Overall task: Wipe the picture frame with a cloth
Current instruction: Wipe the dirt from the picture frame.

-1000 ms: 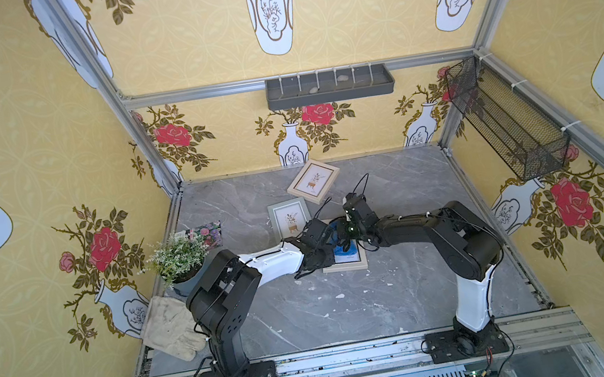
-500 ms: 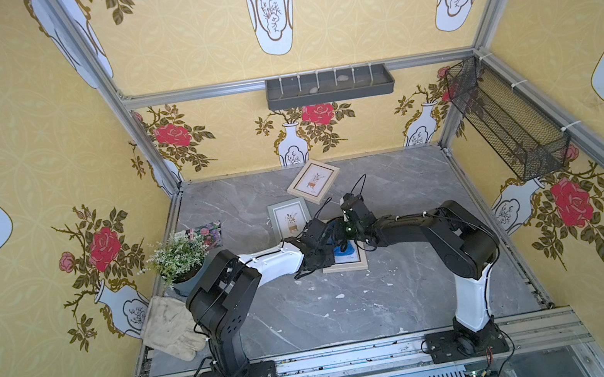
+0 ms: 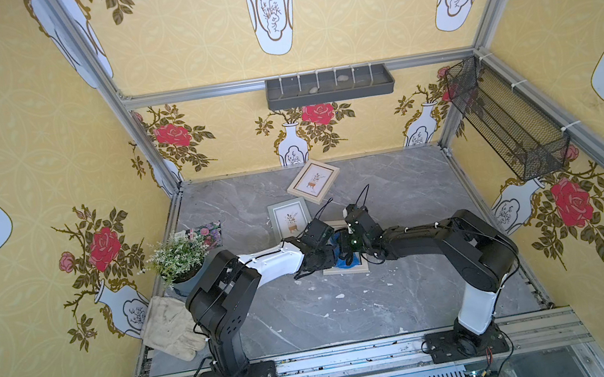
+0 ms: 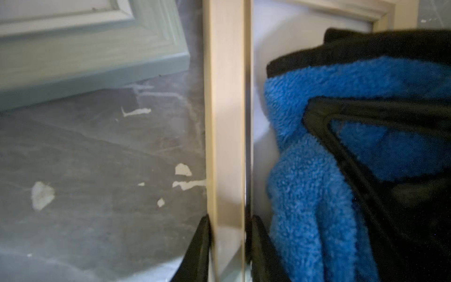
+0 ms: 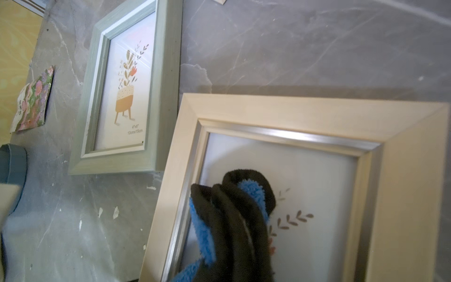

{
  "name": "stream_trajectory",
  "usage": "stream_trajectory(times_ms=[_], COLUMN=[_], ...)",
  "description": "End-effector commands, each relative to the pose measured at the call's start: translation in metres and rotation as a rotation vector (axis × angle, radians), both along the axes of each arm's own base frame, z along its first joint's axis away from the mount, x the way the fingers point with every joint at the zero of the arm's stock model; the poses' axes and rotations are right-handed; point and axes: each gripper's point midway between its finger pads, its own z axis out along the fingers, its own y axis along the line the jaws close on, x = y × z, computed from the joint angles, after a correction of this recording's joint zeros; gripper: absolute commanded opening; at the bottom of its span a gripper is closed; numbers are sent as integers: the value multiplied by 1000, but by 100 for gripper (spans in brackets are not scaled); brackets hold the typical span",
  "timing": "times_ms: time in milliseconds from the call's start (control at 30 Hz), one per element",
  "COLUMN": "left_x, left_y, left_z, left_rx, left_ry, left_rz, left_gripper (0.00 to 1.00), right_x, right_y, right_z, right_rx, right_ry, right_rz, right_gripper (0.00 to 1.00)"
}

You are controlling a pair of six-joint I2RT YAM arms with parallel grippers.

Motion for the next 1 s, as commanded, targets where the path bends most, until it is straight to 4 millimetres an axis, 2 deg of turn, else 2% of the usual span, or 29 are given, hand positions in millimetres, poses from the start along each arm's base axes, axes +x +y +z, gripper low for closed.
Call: stream_trajectory(times_ms=[0,67,167,333,433,500,600,667,733,900,967], left_x=[-11,-11,-12,-12,-12,-12,-12,-13,-13,-13,-14], left_y=[6,6,8,9,10,10,11,11,12,12,12], left_z=[-8,-7,-7,-7,-8,-8,-9,-10,-9,-9,-9], left_rx=[27,26,31,35,38,38,41,43,41,40,39], left_ry=[55,54,55,51,51,51,52,53,52,51,53], left_rz=[-8,-9,-4,-2,-1,-2,0,1,3,6,7], left_gripper=[2,2,2,2,2,2,2,2,2,2,2], right_x=[17,32,37,0,-17,-22,-18,-11,-5,-2,1], right_y=[-10,-7,-1,-2,-15,-33,-55,-60,-48,14,24], right_z=[-11,-10,-7,-10,-15,-18,-13,-9,-6,-13,-16], right_rx=[-46,-39,-47,-72,-121,-161,-188,-188,-181,-152,-139], right_ry=[13,5,-7,24,44,59,46,30,15,7,11], right_rz=[-14,-19,-12,13,-8,-46,-99,-112,-92,10,16], right_gripper=[0,0,0,0,0,0,0,0,0,0,0])
